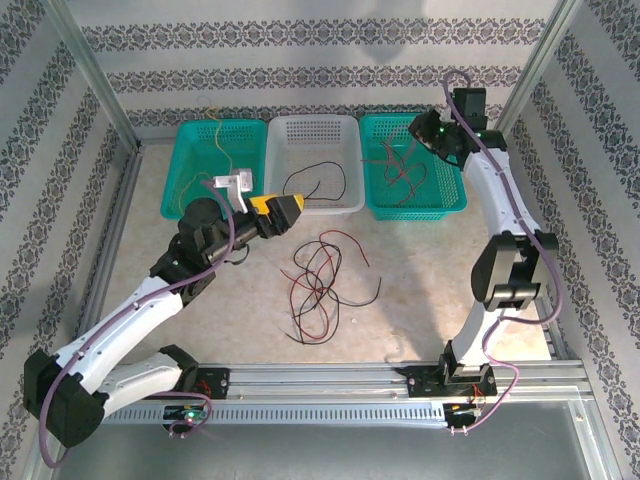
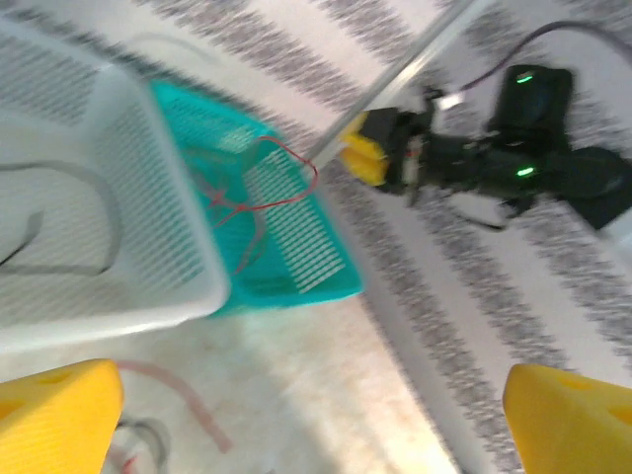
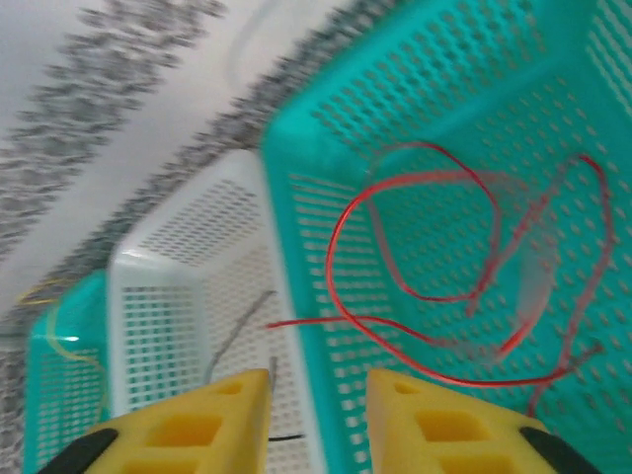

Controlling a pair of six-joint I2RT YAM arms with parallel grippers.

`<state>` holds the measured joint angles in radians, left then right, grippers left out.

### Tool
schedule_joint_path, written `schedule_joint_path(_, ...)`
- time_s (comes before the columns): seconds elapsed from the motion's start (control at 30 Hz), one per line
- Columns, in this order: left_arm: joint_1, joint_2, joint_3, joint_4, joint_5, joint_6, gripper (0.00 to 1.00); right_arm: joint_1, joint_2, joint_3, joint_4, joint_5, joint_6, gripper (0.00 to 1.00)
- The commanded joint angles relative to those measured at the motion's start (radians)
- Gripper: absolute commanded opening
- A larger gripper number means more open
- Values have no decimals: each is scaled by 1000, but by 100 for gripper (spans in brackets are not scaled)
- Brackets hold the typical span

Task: Untangle the cables
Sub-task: Place the cable in the container, then pick up the cable from the center of the table.

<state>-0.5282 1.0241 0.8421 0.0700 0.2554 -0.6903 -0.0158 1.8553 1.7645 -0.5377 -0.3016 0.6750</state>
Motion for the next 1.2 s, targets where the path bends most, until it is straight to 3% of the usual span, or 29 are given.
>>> schedule_joint_path(0.0, 10, 5, 17, -289, -73, 90, 95, -14, -37, 11, -69, 22, -28, 36)
schedule_joint_path(0.23, 11, 167, 13, -493, 81, 100, 75, 19, -286, -284, -10, 10, -70, 40)
schedule_joint_path(0.43, 9, 303, -13, -532, 222, 106, 72, 151, -554, -597, 20, 66, -104, 44)
schedule_joint_path(0.57, 10, 388, 5, -546, 150, 129, 68, 258, -675, -760, 36, 100, -71, 44)
schedule_joint_path(0.67, 15, 458, 29, -538, 114, 122, 59, 329, -735, -858, 64, 118, -23, 45)
schedule_joint_path(0.8, 16, 524, 57, -504, 132, 104, 51, 441, -712, -952, 144, 117, 59, 46)
schedule_joint_path(0.93, 16, 481, 55, -473, 128, 101, 48, 562, -583, -956, 212, 140, 93, 41)
schedule_joint_path(1.17, 17, 347, 28, -460, 72, 101, 43, 597, -338, -877, 301, 146, 89, 36)
